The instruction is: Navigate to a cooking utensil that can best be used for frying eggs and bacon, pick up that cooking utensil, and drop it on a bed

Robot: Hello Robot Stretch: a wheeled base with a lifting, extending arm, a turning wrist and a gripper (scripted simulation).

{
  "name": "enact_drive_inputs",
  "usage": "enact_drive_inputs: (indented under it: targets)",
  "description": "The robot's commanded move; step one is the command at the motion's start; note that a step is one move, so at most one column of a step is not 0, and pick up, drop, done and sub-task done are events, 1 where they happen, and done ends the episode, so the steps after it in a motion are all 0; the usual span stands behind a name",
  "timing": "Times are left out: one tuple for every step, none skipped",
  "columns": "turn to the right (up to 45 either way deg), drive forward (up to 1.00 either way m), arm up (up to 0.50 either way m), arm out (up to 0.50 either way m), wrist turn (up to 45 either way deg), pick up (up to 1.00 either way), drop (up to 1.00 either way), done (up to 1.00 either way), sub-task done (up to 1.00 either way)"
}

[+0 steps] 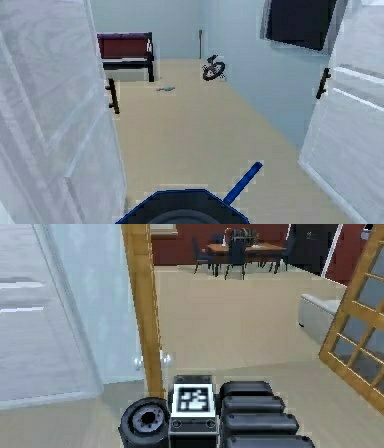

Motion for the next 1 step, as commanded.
enact_drive_inputs:
  targets:
    - [0.0, 1.0, 0.0, 0.0, 0.0, 0.0, 0.0, 0.0, 0.0]
